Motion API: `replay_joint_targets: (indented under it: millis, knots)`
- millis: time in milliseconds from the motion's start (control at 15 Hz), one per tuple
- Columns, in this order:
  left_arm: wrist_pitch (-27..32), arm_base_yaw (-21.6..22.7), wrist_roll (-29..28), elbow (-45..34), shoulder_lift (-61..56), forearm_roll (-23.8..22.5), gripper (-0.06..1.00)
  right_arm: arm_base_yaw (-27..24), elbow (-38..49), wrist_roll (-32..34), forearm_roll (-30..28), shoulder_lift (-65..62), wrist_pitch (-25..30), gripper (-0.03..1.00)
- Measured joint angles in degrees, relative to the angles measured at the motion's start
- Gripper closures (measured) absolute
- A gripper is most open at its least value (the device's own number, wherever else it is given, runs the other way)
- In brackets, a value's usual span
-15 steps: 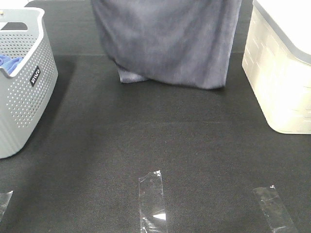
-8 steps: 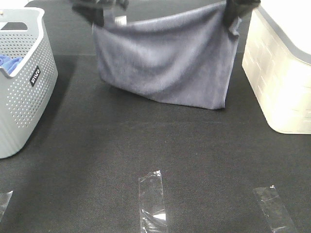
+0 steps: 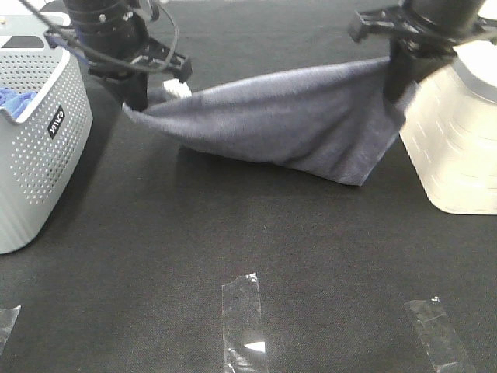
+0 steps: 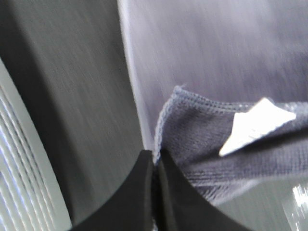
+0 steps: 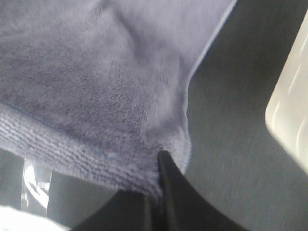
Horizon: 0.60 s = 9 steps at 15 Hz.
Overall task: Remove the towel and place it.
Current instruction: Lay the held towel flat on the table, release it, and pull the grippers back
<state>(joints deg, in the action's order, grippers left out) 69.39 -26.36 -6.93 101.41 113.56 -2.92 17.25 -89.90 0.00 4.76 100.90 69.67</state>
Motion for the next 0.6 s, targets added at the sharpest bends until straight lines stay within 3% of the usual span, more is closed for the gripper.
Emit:
replay_joint_targets:
  millis: [600]
  knots:
    - [0.0, -11.2, -2.0, -14.1, -4.3, -0.3, 0.94, 0.0, 19.2, 0.0, 2.8, -11.5, 0.0, 0.97]
